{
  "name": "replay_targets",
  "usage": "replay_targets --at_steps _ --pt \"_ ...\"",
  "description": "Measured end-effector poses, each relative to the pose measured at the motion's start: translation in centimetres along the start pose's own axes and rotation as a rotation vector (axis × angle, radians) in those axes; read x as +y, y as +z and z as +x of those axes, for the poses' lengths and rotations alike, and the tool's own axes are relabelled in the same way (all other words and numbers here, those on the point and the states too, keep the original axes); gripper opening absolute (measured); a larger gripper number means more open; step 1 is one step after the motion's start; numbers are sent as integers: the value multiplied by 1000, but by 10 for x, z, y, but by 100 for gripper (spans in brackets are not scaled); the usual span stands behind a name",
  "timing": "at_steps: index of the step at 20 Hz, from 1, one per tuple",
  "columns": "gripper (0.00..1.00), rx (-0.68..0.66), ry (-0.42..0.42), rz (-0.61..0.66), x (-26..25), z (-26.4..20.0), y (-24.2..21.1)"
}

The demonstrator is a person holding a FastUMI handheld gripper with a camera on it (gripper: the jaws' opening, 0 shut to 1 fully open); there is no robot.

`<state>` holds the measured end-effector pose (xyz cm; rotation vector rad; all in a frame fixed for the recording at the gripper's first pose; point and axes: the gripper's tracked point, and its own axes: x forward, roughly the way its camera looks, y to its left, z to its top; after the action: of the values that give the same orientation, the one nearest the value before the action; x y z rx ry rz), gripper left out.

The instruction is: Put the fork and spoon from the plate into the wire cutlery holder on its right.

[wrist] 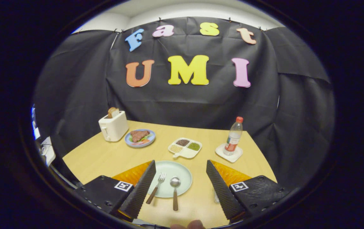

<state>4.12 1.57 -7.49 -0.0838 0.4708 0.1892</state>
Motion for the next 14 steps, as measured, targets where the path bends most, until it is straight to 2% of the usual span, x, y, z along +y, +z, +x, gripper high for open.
replay_targets --at_steps 5,8,14 --pt "96 219 40 3 6 16 -37" --pt "96 370 55 5 12 24 -78" --pt "96 604 74 85 22 53 -143"
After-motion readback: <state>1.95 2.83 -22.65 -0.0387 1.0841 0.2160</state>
